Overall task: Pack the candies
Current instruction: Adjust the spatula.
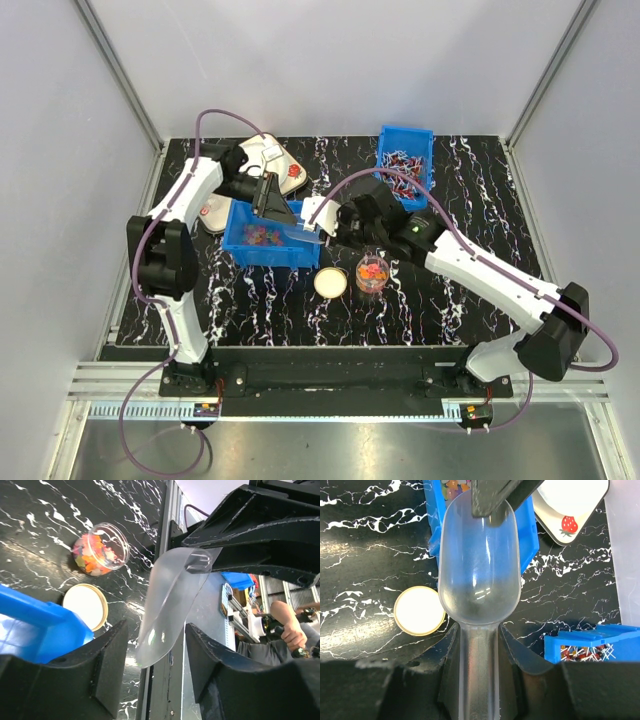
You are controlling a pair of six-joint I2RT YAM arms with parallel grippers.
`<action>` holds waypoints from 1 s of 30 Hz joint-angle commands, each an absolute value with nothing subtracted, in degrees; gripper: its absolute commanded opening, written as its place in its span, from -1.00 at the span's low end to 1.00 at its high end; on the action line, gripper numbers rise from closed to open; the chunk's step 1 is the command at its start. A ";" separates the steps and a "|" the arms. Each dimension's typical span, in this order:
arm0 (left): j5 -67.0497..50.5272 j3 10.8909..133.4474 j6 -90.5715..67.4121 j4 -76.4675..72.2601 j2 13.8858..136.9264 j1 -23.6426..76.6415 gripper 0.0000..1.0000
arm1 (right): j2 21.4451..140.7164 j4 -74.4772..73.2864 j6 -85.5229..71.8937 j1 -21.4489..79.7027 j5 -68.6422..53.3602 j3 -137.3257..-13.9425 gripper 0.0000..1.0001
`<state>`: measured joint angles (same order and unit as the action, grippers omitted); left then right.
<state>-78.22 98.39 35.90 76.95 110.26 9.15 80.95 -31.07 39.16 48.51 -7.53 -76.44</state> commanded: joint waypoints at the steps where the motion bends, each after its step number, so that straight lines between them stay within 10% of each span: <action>1: -79.37 97.12 34.98 81.21 108.02 10.11 -0.10 | 81.47 -28.21 40.16 50.01 -4.66 -79.28 -1.00; 19: -77.87 96.42 33.84 79.54 107.67 11.60 -1.00 | 81.83 -25.13 41.57 50.63 -0.35 -77.60 -1.00; 30: -79.45 95.19 35.07 79.63 106.00 11.51 -1.00 | 81.39 -30.15 40.60 50.62 -5.71 -77.96 0.04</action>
<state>-76.93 95.53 34.85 75.79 109.54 10.79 81.97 -31.53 40.14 50.28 -4.21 -76.53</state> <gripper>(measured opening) 0.124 0.469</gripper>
